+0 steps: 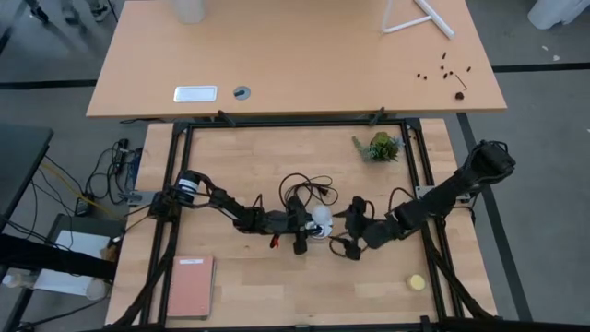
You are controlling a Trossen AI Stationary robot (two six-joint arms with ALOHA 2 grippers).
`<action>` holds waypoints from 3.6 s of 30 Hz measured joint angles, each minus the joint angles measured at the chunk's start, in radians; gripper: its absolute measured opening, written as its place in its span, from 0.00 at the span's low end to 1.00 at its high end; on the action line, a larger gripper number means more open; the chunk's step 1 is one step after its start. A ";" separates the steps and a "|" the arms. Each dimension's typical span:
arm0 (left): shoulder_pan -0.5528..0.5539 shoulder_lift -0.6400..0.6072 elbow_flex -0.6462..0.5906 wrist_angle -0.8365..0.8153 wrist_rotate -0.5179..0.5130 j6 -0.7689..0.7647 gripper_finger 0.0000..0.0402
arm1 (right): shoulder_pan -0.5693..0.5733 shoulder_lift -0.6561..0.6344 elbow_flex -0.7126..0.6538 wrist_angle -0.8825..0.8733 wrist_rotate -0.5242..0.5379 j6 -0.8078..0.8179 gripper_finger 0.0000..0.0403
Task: Screw lightbulb
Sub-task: Insert the lightbulb into the lamp
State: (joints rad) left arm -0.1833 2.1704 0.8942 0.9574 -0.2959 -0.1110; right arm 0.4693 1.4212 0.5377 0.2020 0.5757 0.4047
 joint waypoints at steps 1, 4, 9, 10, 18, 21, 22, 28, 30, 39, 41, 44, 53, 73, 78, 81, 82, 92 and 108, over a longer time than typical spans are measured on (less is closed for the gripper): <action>0.000 0.000 0.000 0.000 0.001 0.001 0.45 | -0.018 0.000 0.000 0.012 -0.017 -0.024 0.86; 0.000 0.000 0.000 0.001 0.016 0.005 0.45 | -0.075 0.000 0.000 0.052 -0.103 -0.092 0.86; -0.001 0.000 0.001 0.003 0.057 0.017 0.45 | -0.126 0.001 0.000 0.126 -0.194 -0.173 0.86; -0.001 0.000 0.001 0.003 0.062 0.024 0.45 | -0.128 0.001 0.000 0.130 -0.196 -0.185 0.86; -0.004 0.001 0.001 0.001 0.007 -0.020 0.45 | -0.062 0.001 0.000 0.136 -0.231 -0.102 0.86; -0.005 0.001 0.001 0.001 -0.033 -0.033 0.45 | 0.001 0.002 -0.001 0.141 -0.232 -0.054 0.86; -0.002 0.001 0.000 0.000 -0.042 -0.034 0.45 | 0.021 0.002 0.000 0.145 -0.231 -0.039 0.86; 0.000 0.001 0.000 0.000 -0.045 -0.014 0.45 | 0.079 0.002 0.000 0.076 -0.038 0.020 0.86; -0.001 0.001 -0.001 0.000 -0.040 0.003 0.45 | 0.064 0.002 0.000 0.051 -0.001 0.022 0.86; -0.005 0.001 -0.001 0.004 -0.023 0.022 0.45 | -0.014 0.002 0.000 0.027 -0.024 0.001 0.86; -0.006 0.001 -0.001 0.004 -0.020 0.023 0.45 | -0.021 0.002 0.001 0.036 -0.026 -0.019 0.86; -0.007 0.001 0.000 0.005 -0.008 0.029 0.45 | -0.031 0.002 0.037 -0.047 -0.051 0.007 0.86; -0.007 0.005 -0.003 0.064 -0.011 0.033 0.48 | -0.037 0.001 0.270 -0.603 -0.084 0.120 0.86; -0.007 0.002 -0.001 0.046 -0.040 0.052 0.49 | 0.004 0.006 0.320 -0.700 -0.103 0.377 0.86; -0.001 0.002 -0.001 0.052 -0.048 0.057 0.49 | -0.038 0.014 0.400 -0.824 -0.199 0.312 0.86; 0.007 0.002 -0.001 0.055 -0.051 0.057 0.49 | -0.048 0.018 0.468 -0.941 -0.230 0.300 0.86; 0.007 0.002 -0.001 0.055 -0.051 0.056 0.49 | -0.048 0.021 0.491 -0.954 -0.229 0.289 0.86; 0.007 0.002 -0.001 0.058 -0.051 0.056 0.49 | -0.026 0.133 0.661 -1.128 -0.215 0.190 0.86; 0.006 0.002 -0.001 0.054 -0.044 0.059 0.49 | -0.219 0.331 0.981 -1.382 -0.364 -0.144 0.86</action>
State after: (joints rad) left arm -0.1776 2.1719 0.8936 1.0115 -0.3399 -0.0525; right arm 0.2501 1.7522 1.5183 -1.1803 0.2121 0.2608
